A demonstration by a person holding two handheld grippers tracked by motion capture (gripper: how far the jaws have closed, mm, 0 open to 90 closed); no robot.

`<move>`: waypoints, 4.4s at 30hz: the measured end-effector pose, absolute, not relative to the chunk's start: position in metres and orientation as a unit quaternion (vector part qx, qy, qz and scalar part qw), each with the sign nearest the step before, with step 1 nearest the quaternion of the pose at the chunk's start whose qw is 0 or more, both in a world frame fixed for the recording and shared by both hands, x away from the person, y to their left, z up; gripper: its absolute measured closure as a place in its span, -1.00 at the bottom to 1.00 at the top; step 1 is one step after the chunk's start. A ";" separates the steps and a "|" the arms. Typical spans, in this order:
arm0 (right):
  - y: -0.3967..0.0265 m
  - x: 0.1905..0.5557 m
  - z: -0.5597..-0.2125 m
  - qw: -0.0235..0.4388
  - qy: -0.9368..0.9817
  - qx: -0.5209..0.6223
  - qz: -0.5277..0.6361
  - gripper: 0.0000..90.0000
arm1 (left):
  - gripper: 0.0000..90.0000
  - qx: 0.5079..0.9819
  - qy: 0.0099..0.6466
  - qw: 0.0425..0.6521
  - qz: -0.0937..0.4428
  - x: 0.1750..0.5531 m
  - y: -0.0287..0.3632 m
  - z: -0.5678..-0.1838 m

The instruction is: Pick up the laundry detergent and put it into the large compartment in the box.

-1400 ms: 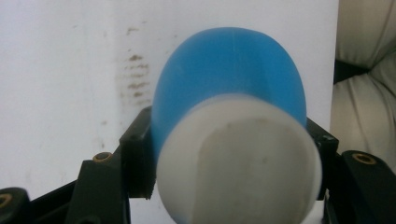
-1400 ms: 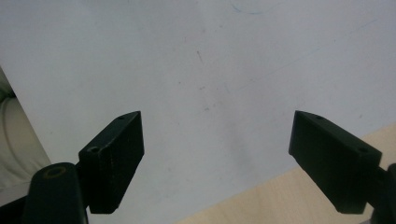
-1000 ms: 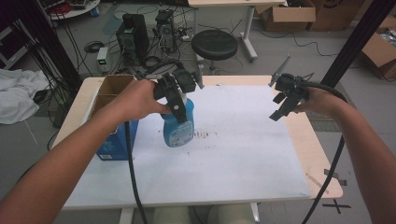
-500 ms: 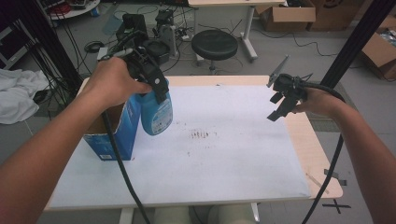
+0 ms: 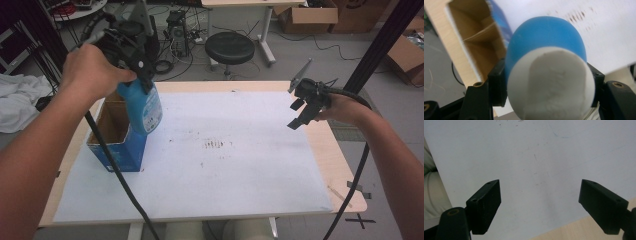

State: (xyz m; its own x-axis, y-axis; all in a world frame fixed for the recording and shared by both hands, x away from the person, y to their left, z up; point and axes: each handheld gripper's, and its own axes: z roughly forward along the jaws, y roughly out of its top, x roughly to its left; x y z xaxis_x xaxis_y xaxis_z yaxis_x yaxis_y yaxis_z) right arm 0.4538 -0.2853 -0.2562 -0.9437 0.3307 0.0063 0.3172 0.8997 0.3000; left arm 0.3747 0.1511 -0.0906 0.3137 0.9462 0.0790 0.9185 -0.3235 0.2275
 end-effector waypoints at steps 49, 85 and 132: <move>-0.292 0.464 -0.270 0.012 0.974 0.181 0.136 -0.61 | -0.15 0.715 0.692 0.040 0.095 0.420 0.247 -0.218; -0.297 0.465 -0.276 0.007 0.974 0.188 0.129 -0.61 | -0.18 0.734 0.673 0.022 0.087 0.423 0.248 -0.288; -0.296 0.458 -0.272 0.007 0.975 0.182 0.131 -0.61 | -0.45 0.730 0.666 0.109 0.109 0.408 0.264 -0.223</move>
State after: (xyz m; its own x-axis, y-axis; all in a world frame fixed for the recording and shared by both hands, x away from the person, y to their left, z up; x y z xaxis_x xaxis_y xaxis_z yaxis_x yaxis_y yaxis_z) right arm 0.4581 -0.2962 -0.2716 -0.9338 0.3562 0.0337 0.3525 0.8997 0.2574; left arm 0.4076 0.2642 -0.2235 0.0905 0.9958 0.0137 0.9485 -0.0904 0.3036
